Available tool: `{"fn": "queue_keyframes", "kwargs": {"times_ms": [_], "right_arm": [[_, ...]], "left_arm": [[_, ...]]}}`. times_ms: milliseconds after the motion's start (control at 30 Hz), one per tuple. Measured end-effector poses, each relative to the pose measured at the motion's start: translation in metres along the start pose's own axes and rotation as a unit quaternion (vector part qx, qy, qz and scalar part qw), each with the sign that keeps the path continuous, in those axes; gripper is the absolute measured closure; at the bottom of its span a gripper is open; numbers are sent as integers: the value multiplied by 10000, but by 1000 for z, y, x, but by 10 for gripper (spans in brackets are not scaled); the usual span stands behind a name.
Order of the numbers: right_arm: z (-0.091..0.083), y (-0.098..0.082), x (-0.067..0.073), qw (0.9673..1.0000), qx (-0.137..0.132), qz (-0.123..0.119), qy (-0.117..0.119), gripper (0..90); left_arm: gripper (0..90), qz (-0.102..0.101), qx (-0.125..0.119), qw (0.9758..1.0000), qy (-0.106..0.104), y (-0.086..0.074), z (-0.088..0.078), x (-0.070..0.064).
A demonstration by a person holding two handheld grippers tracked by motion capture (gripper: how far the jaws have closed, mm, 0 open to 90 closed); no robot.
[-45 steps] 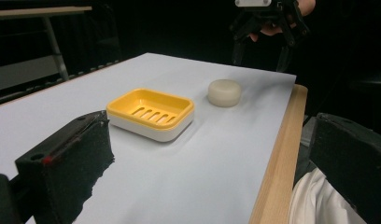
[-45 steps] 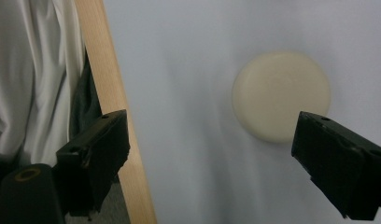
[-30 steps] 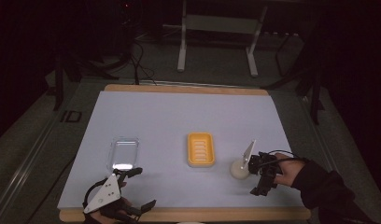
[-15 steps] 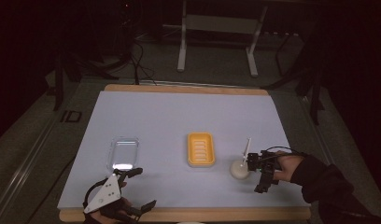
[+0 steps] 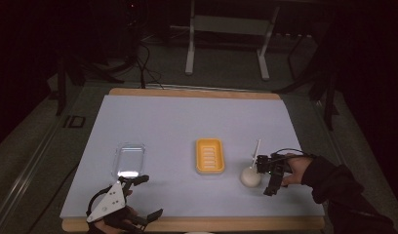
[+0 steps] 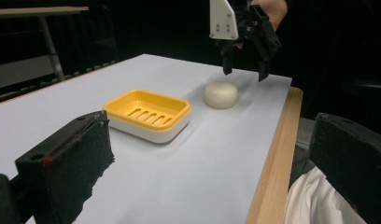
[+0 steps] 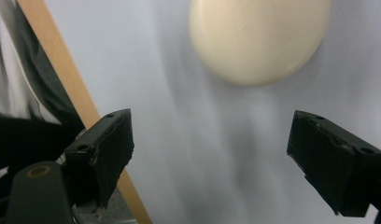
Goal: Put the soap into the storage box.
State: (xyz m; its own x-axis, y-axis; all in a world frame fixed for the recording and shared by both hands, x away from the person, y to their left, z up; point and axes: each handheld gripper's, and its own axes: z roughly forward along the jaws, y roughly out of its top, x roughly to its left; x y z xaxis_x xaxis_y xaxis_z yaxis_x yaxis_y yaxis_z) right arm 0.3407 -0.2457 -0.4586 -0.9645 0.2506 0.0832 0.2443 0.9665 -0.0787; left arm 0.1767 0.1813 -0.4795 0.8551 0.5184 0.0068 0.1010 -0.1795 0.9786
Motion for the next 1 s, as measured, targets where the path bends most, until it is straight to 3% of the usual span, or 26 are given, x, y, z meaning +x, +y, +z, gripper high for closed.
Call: {"fn": "queue_keyframes", "kwargs": {"times_ms": [200,500,700,900,1000], "right_arm": [[4,4,-4,9995,-273,-158,-90,139],[14,9,-10,9981,-551,-211,-177,148],[19,9,-14,9944,-1026,-224,-142,165],[26,9,-15,9923,-1208,-248,-108,190],[31,10,-14,9909,-1299,-301,-207,203]], "left_arm": [[1,-13,-15,10000,0,0,0,0],[1,8,2,10000,-8,0,0,0],[1,12,20,10000,-7,0,0,0],[1,8,15,10000,-2,0,1,0],[1,2,18,10000,9,0,1,0]]}}
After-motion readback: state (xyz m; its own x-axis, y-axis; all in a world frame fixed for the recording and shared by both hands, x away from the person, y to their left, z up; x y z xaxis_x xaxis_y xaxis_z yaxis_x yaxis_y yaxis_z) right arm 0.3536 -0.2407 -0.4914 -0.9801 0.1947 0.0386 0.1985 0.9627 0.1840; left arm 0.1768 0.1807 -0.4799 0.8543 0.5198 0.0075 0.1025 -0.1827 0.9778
